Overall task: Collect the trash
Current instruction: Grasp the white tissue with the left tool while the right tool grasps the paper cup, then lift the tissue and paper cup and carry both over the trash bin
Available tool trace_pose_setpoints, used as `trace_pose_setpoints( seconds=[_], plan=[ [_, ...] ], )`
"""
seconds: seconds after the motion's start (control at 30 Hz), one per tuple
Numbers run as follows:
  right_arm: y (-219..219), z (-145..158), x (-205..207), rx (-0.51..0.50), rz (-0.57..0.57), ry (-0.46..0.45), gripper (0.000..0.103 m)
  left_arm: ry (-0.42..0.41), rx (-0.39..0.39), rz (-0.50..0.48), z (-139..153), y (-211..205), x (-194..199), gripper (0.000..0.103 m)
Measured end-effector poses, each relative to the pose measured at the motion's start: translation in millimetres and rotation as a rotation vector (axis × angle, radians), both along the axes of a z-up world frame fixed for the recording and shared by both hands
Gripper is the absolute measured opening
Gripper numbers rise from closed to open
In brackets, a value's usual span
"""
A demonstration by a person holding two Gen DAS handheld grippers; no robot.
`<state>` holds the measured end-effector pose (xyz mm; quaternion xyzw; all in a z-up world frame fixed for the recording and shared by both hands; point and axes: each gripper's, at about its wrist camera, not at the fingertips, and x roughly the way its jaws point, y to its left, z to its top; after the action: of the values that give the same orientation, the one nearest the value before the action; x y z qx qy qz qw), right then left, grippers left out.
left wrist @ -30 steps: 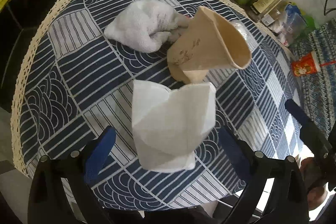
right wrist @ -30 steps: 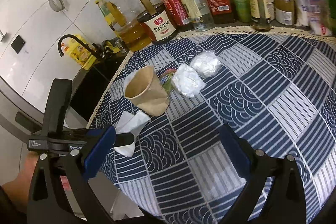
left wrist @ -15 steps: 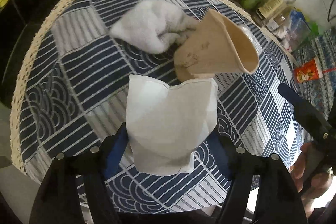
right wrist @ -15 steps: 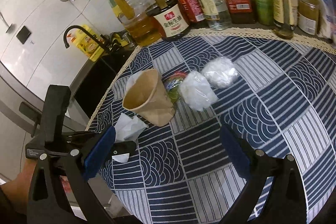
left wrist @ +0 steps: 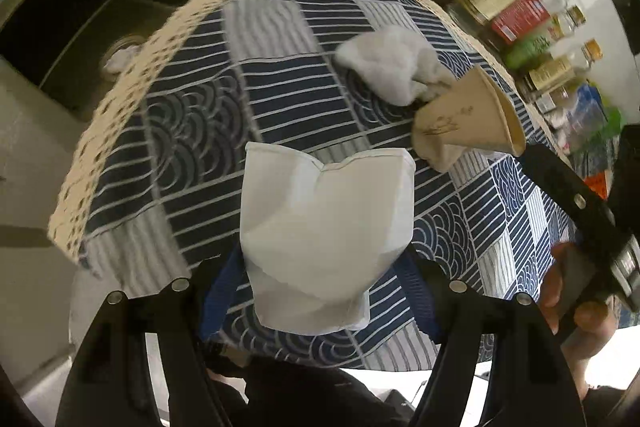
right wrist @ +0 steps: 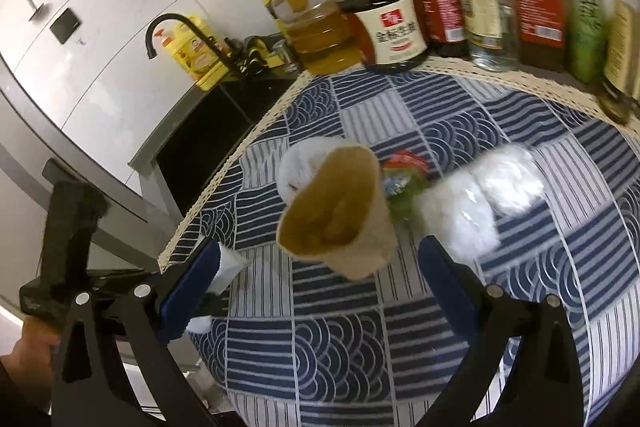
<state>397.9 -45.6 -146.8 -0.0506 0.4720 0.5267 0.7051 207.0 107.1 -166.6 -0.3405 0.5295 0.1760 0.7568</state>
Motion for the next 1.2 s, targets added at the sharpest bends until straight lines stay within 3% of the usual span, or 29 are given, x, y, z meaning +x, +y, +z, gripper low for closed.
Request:
trace_pose_setpoints(
  seconds=[0.27, 0.47, 0.53, 0.77, 1.03, 1.2],
  plan=[
    [27.3, -12.1, 10.4, -0.006, 0.03, -0.021, 0.097, 0.011, -0.017, 0.131, -1.0, 7.5, -36.0, 0.071],
    [38.2, -22.0, 9.7, -0.048, 0.054, -0.053, 0.064, 0.023, -0.022, 0.184, -1.4, 10.1, -51.1, 0.071],
    [34.2, -18.6, 8.2, -0.045, 0.045, -0.086, 0.064, 0.017, -0.021, 0.183, 0.1, 9.4, -50.8, 0.071],
    [16.5, -6.8, 1.5, -0.025, 0.023, -0.103, 0.063, 0.0, -0.02, 0.139, 4.8, 5.1, -39.4, 0.071],
    [-25.2, 6.7, -12.7, -0.003, -0.122, -0.092, 0.063, -0.041, -0.017, 0.016, 13.5, -1.6, -29.9, 0.071],
    [-49.0, 23.8, -34.6, -0.023, -0.21, -0.136, 0.063, -0.101, -0.038, -0.064, 17.7, -3.5, -29.9, 0.071]
  ],
)
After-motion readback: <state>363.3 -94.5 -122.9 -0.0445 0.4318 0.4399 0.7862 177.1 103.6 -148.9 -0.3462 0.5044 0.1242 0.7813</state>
